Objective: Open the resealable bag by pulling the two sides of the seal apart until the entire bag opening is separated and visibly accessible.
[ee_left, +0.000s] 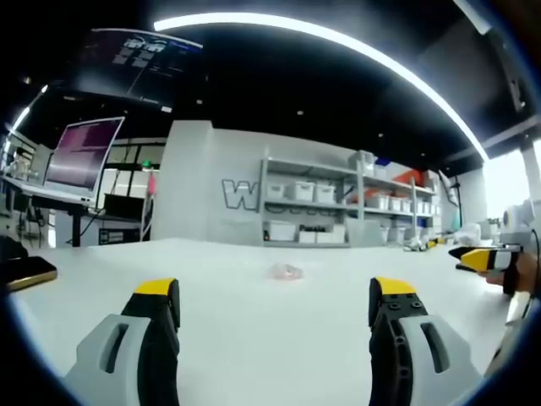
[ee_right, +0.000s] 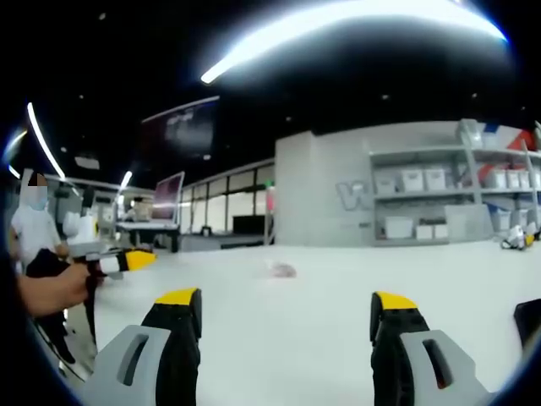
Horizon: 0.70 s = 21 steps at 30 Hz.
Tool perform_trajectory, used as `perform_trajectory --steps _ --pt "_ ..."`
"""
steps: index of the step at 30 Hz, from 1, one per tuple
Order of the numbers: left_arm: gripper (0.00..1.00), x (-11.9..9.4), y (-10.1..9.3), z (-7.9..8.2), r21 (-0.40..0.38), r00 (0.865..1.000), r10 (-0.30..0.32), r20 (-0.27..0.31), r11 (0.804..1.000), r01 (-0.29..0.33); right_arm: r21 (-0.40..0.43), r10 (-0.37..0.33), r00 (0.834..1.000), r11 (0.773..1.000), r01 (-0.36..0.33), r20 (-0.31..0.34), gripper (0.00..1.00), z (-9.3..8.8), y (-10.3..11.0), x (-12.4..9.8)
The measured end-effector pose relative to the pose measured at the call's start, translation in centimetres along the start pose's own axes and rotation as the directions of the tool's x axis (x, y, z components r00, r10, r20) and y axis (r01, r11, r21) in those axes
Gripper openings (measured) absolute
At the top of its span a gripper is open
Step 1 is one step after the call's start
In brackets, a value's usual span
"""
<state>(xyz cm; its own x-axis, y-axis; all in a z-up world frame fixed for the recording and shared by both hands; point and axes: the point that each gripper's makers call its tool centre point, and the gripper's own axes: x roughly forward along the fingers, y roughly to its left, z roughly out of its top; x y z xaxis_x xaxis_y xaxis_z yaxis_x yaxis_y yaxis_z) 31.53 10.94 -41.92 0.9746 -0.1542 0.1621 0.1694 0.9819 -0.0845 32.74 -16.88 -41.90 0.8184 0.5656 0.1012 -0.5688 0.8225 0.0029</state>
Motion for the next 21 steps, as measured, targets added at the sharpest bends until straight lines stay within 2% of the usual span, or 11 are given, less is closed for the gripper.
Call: perform_trajectory --steps 13,16,21 --pt "0.92 -0.17 -0.29 0.13 0.001 1.0 -0.003 0.003 1.0 0.003 -0.007 0.003 1.0 1.0 -0.003 -0.006 0.82 0.01 0.14 -0.13" --pt "0.92 -0.01 0.41 0.22 -0.004 1.0 -0.005 0.004 1.0 0.005 -0.009 0.005 1.0 1.0 -0.005 -0.008 0.82 0.02 0.18 -0.17" --pt "0.92 -0.03 0.33 0.22 -0.003 1.0 -0.005 0.002 1.0 0.005 -0.007 0.004 1.0 1.0 -0.004 -0.008 0.82 0.07 0.13 -0.18"
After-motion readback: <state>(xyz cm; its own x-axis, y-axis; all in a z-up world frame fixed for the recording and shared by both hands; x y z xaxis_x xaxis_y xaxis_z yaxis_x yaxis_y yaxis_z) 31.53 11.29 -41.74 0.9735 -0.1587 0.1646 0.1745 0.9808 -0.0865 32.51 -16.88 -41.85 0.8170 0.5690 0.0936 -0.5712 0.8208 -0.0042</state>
